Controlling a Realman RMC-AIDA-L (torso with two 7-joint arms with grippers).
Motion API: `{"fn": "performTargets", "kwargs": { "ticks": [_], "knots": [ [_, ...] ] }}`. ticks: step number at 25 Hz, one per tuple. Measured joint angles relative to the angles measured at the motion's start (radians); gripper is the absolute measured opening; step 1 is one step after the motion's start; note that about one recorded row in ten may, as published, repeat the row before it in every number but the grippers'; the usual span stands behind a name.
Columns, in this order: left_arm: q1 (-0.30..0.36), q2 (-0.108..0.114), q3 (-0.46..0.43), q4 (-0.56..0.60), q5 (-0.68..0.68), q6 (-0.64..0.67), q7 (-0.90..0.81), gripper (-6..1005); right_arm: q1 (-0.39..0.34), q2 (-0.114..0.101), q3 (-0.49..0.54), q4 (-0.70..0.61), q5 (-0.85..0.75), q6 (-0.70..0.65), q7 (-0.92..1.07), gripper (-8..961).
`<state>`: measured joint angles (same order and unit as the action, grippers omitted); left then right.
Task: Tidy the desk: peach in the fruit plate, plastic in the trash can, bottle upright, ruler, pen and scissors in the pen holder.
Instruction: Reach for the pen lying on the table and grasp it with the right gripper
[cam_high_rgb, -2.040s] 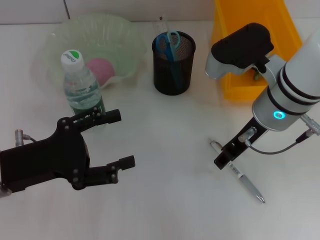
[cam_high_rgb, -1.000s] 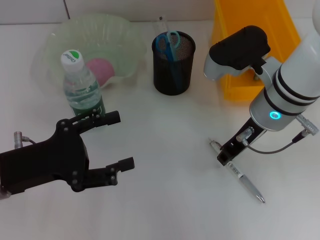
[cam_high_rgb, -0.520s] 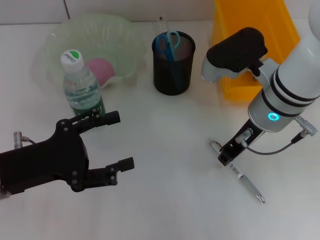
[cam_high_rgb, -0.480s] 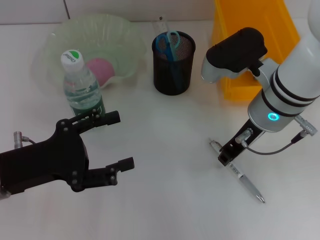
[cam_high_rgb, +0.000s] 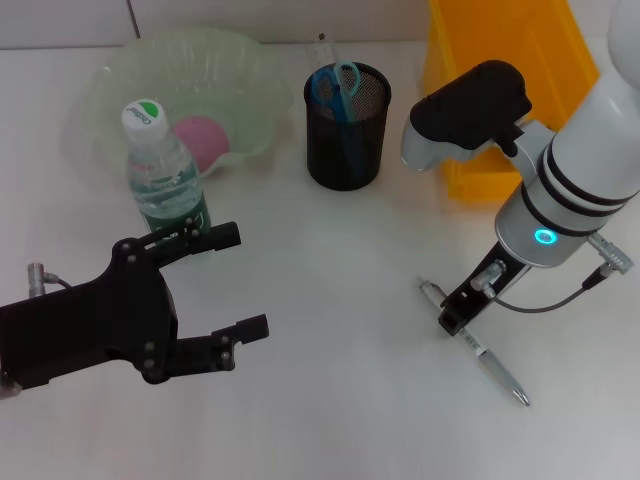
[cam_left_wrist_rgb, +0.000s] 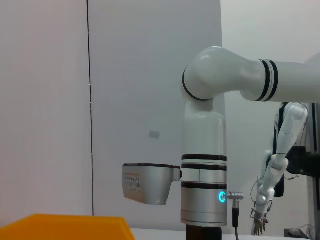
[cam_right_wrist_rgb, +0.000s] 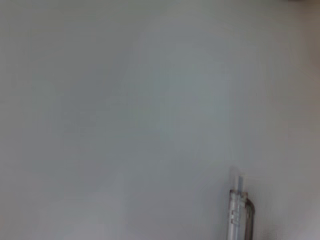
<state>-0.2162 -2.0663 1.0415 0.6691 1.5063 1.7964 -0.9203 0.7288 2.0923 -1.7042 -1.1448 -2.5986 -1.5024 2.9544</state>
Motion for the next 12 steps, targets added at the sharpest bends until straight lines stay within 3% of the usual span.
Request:
{"fn": "performTargets", "kwargs": {
  "ticks": [12],
  "knots": [
    [0.000, 0.000, -0.001, 0.005, 0.000, 0.001, 0.000, 866, 0.015, 0.000, -0.045, 0.020, 0.021, 0.006, -0.001, 236]
  ]
}}
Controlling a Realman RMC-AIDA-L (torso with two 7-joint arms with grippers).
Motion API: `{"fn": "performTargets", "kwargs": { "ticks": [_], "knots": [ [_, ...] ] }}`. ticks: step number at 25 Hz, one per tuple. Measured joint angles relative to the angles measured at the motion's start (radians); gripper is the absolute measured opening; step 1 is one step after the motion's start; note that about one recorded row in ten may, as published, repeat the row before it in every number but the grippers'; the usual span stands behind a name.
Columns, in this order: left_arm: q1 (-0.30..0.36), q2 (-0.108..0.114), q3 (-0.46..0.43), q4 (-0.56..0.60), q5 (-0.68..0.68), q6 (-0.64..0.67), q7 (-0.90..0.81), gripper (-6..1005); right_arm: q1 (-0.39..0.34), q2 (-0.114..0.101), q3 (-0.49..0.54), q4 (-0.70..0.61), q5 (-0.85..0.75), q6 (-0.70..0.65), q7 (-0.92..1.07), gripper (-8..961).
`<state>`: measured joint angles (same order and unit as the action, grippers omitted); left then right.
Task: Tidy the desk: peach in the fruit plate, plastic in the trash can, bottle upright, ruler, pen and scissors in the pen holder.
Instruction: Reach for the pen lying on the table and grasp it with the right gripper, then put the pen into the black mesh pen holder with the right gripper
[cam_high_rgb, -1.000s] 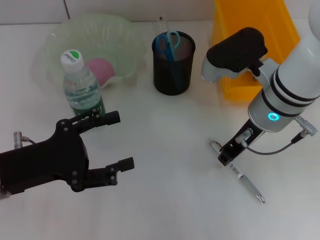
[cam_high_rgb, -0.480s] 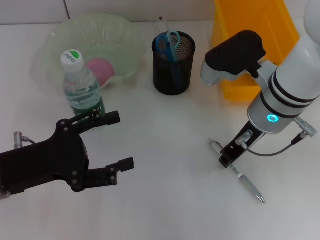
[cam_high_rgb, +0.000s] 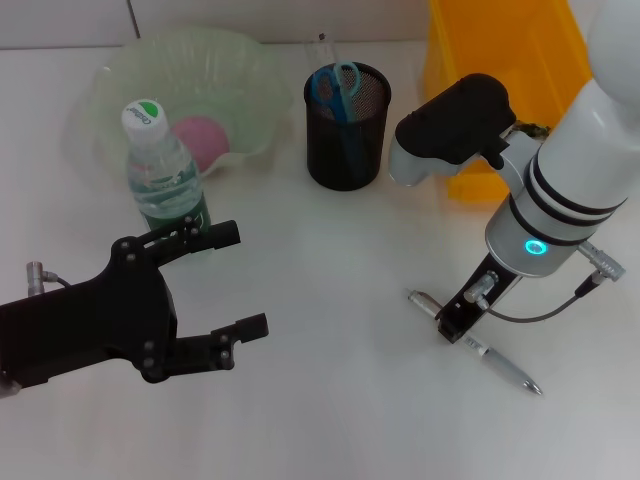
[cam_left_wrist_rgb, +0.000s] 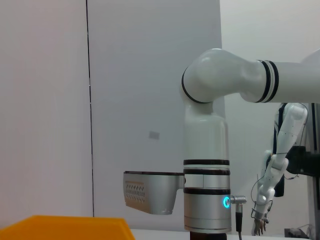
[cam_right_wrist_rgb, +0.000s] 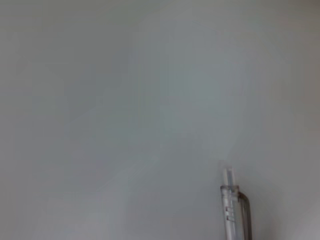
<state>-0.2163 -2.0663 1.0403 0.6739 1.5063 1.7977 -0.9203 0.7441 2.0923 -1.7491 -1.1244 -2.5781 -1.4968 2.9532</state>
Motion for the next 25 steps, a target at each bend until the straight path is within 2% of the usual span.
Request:
{"fn": "performTargets", "kwargs": {
  "ticks": [7, 11, 13, 17, 21, 25],
  "knots": [
    [0.000, 0.000, -0.003, 0.000, 0.000, 0.001, 0.000, 866, -0.017, 0.000, -0.003, -0.049, -0.002, -0.004, -0.003, 148],
    [0.000, 0.000, -0.004, 0.000, 0.000, 0.004, 0.000, 866, -0.051, -0.004, 0.010, -0.121, -0.003, -0.004, -0.003, 137],
    [0.000, 0.000, -0.004, 0.000, 0.000, 0.005, 0.000, 866, -0.083, -0.007, 0.052, -0.198, -0.003, 0.002, -0.009, 132],
    [0.000, 0.000, -0.002, -0.001, 0.000, 0.005, 0.007, 866, -0.146, -0.007, 0.202, -0.382, 0.014, 0.048, -0.031, 132],
    [0.000, -0.001, 0.001, -0.002, 0.000, 0.005, 0.015, 866, -0.189, -0.006, 0.262, -0.488, 0.045, 0.150, -0.074, 132],
    [0.000, -0.002, 0.001, -0.007, 0.000, 0.006, 0.020, 866, -0.285, 0.000, 0.257, -0.534, 0.200, 0.461, -0.269, 131]
  ]
}}
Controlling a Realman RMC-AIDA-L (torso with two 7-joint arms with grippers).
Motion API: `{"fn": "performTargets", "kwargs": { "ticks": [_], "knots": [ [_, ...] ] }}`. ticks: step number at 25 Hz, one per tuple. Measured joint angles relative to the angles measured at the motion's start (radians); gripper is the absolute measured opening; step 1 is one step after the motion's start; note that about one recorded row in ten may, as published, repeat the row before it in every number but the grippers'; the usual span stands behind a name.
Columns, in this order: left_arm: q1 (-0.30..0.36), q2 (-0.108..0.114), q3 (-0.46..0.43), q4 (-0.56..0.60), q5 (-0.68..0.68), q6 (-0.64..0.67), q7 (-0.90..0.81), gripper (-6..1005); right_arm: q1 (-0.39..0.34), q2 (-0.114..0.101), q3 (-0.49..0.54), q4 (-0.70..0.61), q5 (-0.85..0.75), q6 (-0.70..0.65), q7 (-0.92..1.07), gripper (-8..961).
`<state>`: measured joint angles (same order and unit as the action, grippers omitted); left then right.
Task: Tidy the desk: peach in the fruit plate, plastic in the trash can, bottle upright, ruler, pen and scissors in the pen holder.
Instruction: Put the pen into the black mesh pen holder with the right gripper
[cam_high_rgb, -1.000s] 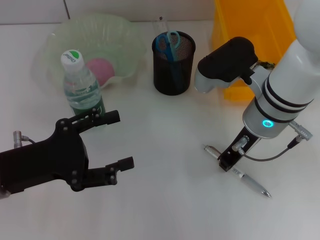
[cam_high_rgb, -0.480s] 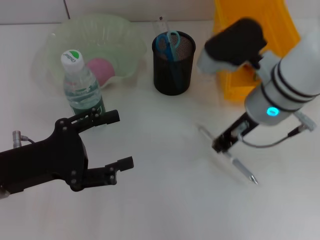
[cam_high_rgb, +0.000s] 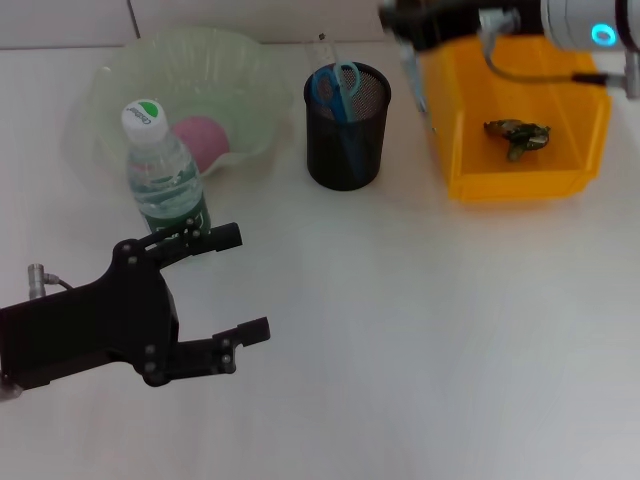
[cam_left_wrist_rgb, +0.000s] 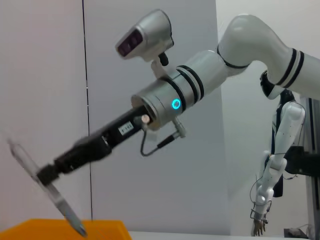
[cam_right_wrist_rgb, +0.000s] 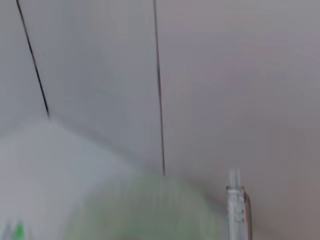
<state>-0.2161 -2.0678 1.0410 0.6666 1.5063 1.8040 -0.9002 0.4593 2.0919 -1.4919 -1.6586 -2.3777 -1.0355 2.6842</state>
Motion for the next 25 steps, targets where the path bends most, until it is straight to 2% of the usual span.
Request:
{"fn": "performTargets", "kwargs": {
  "ticks": [3, 6, 7, 8, 9, 13, 16, 18, 25],
  "knots": [
    [0.001, 0.000, 0.001, -0.002, 0.000, 0.000, 0.009, 866, -0.050, -0.006, -0.026, 0.108, 0.297, 0.255, -0.288, 131],
    [0.002, 0.000, 0.001, -0.003, 0.000, 0.000, 0.009, 866, -0.060, -0.005, -0.073, 0.269, 0.637, 0.382, -0.676, 131],
    [0.003, 0.000, 0.001, -0.003, 0.000, 0.000, 0.009, 866, -0.058, -0.003, -0.092, 0.331, 0.770, 0.406, -0.836, 132],
    [0.003, 0.000, 0.001, -0.003, 0.000, 0.000, 0.009, 866, -0.045, -0.002, -0.124, 0.453, 1.056, 0.419, -1.157, 132],
    [0.003, 0.000, 0.001, -0.003, 0.000, 0.000, 0.009, 866, -0.045, -0.002, -0.124, 0.453, 1.056, 0.419, -1.157, 132],
    [0.005, 0.000, 0.000, -0.004, 0.000, 0.000, 0.009, 866, -0.019, -0.001, -0.160, 0.666, 1.523, 0.346, -1.661, 132],
    [0.006, 0.000, 0.001, -0.004, 0.000, 0.000, 0.009, 866, 0.004, -0.001, -0.168, 0.793, 1.705, 0.284, -1.844, 132],
    [0.006, 0.000, 0.001, -0.004, 0.000, 0.000, 0.009, 866, 0.024, -0.001, -0.168, 0.868, 1.775, 0.256, -1.894, 132],
    [0.004, 0.000, 0.001, -0.004, 0.000, 0.000, 0.009, 866, 0.090, -0.001, -0.163, 1.042, 1.826, 0.217, -1.923, 131]
  ]
}}
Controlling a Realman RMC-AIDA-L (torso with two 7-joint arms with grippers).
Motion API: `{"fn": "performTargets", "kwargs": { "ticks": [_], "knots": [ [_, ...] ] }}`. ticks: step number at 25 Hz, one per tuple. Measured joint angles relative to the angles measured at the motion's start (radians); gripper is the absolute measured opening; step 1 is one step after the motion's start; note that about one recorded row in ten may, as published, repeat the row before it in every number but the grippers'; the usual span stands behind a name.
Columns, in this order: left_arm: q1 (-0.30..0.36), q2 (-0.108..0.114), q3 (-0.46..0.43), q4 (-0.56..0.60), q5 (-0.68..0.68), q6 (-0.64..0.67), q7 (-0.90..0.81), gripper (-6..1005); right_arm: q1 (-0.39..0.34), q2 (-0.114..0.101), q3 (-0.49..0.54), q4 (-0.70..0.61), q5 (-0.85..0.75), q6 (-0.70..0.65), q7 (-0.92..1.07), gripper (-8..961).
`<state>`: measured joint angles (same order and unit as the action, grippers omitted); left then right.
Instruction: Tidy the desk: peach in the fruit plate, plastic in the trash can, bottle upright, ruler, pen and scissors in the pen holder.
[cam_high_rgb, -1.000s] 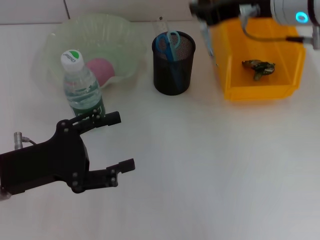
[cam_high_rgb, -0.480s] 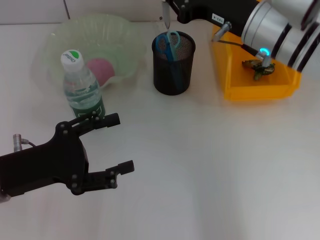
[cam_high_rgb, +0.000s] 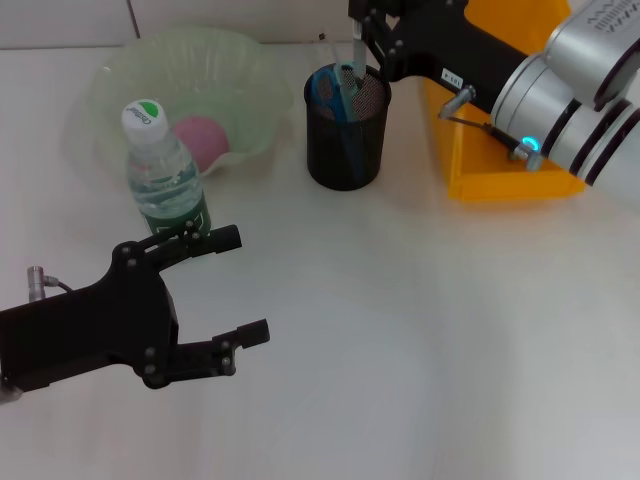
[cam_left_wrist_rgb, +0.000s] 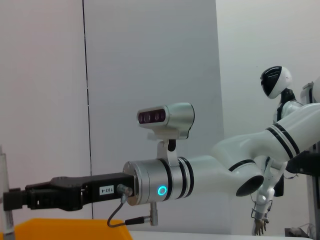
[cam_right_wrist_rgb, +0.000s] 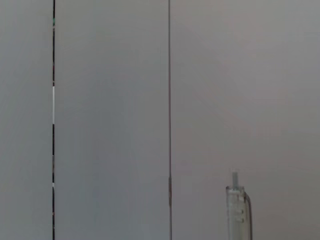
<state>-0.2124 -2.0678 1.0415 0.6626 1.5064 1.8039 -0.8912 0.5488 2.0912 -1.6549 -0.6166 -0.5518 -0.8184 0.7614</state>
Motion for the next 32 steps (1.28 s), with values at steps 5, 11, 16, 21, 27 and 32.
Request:
{"fn": "performTargets", "kwargs": {
  "ticks": [5, 11, 16, 21, 27, 32],
  "knots": [
    [-0.005, 0.000, 0.000, 0.000, 0.000, 0.000, 0.000, 866, 0.019, 0.001, -0.011, 0.058, 0.003, -0.018, -0.008, 131],
    [-0.005, 0.000, 0.000, 0.000, 0.000, 0.000, 0.000, 866, 0.021, 0.001, -0.005, 0.121, 0.007, -0.103, -0.064, 139],
    [-0.004, 0.000, 0.000, 0.000, -0.002, 0.000, 0.000, 866, 0.004, 0.001, -0.003, 0.116, 0.012, -0.127, -0.061, 288],
    [-0.001, 0.000, 0.000, 0.004, -0.005, 0.001, 0.000, 866, -0.102, -0.010, 0.023, 0.011, 0.085, -0.292, -0.018, 489],
    [0.000, 0.003, -0.011, 0.003, -0.005, 0.004, -0.010, 866, -0.249, -0.101, 0.192, -0.218, -0.238, -0.513, 0.423, 720],
    [-0.010, 0.008, -0.004, 0.002, 0.005, 0.001, -0.026, 866, -0.256, -0.097, 0.431, -0.227, -0.805, -0.893, 0.584, 788]
  ]
}}
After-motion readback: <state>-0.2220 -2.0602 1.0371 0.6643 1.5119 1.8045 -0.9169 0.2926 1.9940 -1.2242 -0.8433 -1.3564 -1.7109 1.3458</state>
